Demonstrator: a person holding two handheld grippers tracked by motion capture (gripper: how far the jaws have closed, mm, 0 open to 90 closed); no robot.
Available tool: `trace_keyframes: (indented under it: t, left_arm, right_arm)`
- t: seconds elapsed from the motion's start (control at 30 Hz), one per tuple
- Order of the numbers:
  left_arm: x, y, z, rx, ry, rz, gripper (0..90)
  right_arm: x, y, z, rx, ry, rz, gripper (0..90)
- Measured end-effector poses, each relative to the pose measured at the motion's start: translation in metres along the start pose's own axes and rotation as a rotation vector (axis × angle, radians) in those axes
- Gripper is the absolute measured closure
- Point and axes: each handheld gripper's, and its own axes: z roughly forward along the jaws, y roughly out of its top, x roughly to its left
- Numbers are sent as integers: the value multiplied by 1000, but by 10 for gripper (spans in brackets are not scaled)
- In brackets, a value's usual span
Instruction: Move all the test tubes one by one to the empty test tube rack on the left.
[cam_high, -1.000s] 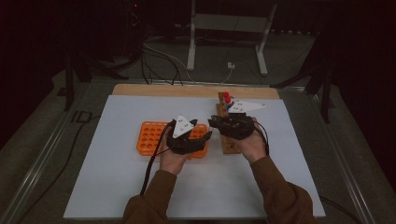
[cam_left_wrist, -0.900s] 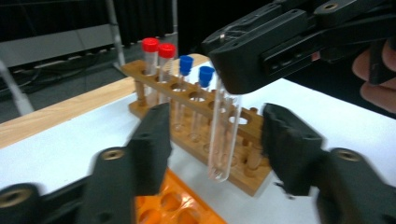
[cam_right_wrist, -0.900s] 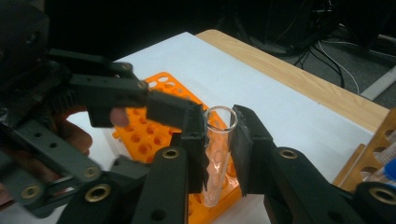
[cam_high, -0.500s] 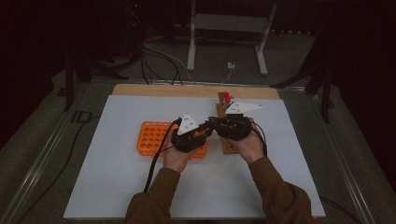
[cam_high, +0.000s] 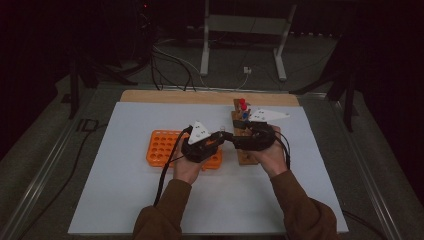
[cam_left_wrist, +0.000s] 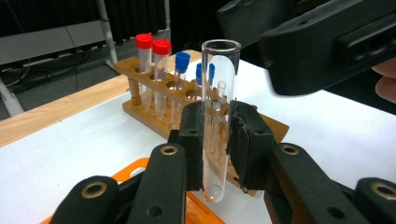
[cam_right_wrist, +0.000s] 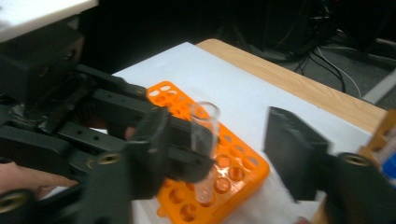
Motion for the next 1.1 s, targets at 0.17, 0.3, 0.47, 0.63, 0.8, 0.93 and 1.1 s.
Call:
trace_keyframes:
  t: [0.17,0.3,0.47,0.63,0.8,0.93,1.1]
  left_arm:
    - [1,-6,-1,-1,4,-17,757]
    - [1,-11,-2,1,8,-26,758]
    - [1,-18,-3,7,11,-36,757]
    - [1,-26,-2,15,11,-48,757]
    - [-1,-36,-1,33,8,-55,756]
    - [-2,-41,2,43,6,-57,756]
    - [-2,-46,3,53,13,-63,755]
  right_arm:
    - [-5,-9,-8,-19,-53,15,162]
    - [-7,-17,-13,-31,-83,24,49]
    - [-7,-26,-19,-34,-123,11,0]
    - [-5,-36,-23,-40,-148,4,0]
    - [-8,-47,-26,-42,-158,20,0]
    - [-12,-55,-31,-49,-164,36,0]
    - [-13,-63,-38,-59,-163,39,0]
